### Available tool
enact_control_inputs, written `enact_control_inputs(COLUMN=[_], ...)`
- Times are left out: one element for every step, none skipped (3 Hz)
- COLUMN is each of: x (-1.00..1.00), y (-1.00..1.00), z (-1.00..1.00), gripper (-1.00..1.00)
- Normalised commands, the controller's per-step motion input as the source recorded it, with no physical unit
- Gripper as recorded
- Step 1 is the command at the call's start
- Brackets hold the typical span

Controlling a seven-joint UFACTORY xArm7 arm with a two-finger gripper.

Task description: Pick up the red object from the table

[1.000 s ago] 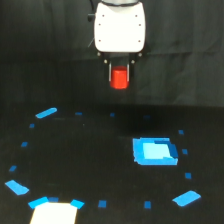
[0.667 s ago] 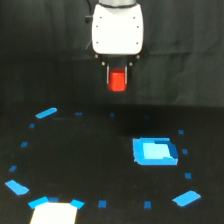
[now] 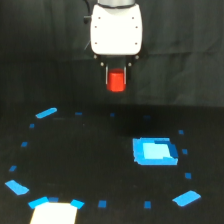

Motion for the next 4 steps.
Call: enact_control_inputs(x=[0.05, 0.09, 0.19, -0.09], y=[-0.04, -0.09, 0.15, 0.0], z=[0.12, -0.22, -0.09, 0.25], gripper=[-0.89, -0.81, -0.88, -0.95])
